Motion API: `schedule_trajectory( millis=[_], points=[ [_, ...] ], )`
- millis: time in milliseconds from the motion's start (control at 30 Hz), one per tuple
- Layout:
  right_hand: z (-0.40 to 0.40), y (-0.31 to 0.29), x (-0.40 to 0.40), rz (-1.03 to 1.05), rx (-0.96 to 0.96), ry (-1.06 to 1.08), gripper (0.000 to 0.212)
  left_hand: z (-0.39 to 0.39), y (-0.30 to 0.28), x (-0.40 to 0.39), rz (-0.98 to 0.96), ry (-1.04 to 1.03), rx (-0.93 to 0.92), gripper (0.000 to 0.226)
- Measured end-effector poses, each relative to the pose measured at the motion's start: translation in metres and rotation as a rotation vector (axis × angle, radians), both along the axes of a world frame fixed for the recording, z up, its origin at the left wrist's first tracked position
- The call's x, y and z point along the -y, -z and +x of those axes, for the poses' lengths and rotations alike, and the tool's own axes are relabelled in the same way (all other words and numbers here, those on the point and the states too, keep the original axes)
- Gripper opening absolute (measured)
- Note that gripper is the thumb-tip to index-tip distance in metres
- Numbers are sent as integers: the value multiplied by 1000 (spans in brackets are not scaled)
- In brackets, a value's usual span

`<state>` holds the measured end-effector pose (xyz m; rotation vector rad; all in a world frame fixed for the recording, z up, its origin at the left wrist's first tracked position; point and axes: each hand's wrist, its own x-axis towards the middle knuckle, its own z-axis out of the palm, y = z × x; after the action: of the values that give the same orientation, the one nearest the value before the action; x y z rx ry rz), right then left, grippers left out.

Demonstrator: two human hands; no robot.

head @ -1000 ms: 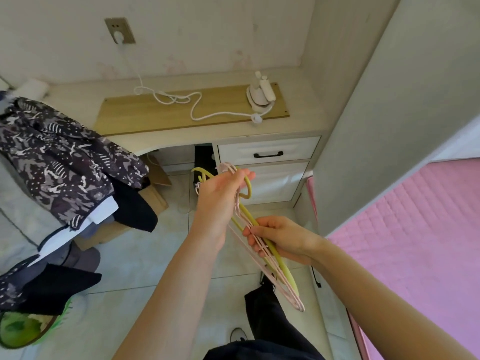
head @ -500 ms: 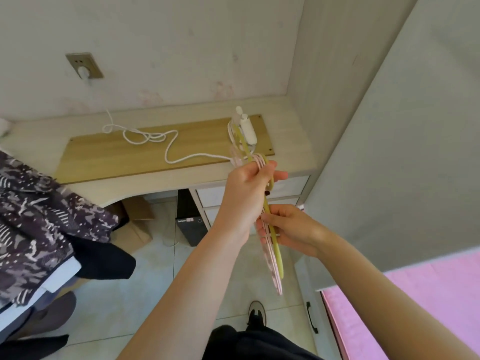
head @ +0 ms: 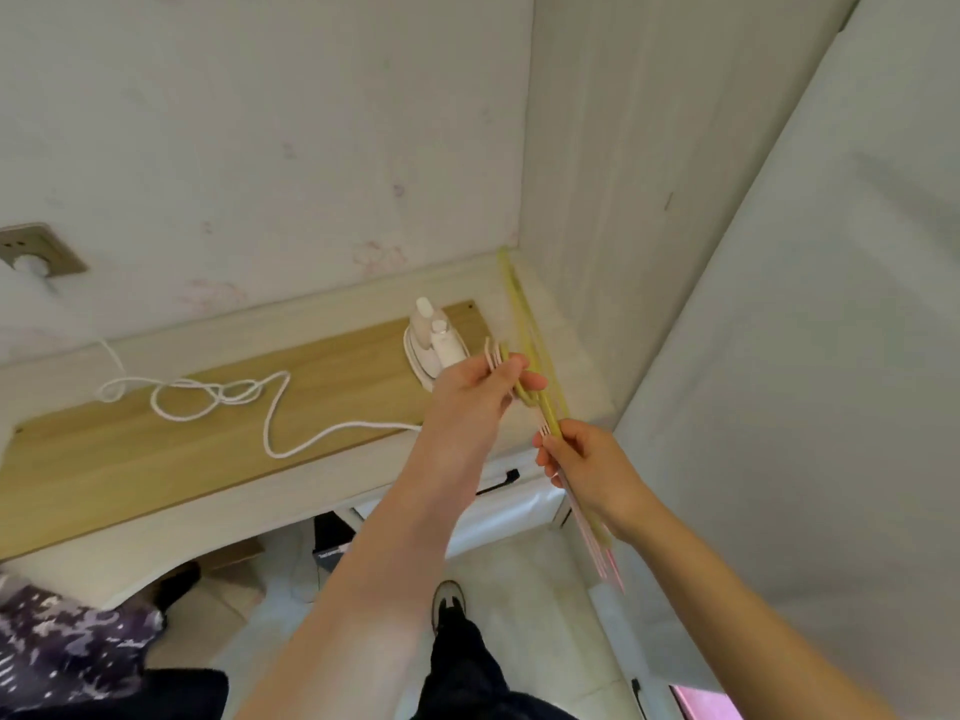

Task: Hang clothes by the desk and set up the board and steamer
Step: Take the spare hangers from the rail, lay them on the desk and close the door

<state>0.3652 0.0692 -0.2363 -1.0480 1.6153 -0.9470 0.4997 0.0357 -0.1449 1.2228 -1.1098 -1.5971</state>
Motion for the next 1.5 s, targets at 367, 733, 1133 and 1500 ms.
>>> schedule_trajectory(
  millis=[367, 733, 1133, 1500],
  points=[
    [1, 6, 120, 16, -571, 41, 22, 34, 44, 139, 338, -74, -290, 17],
    [-27, 37, 174, 165, -657, -2, 25, -17, 73, 201, 578, -282, -349, 16],
    [-55, 85, 208, 255, -750, -69, 20, -69, 134, 233, 645, -502, -209, 28],
    [-52, 117, 216, 278, -766, -122, 20, -80, 182, 240, 707, -552, 30, 21]
  ],
)
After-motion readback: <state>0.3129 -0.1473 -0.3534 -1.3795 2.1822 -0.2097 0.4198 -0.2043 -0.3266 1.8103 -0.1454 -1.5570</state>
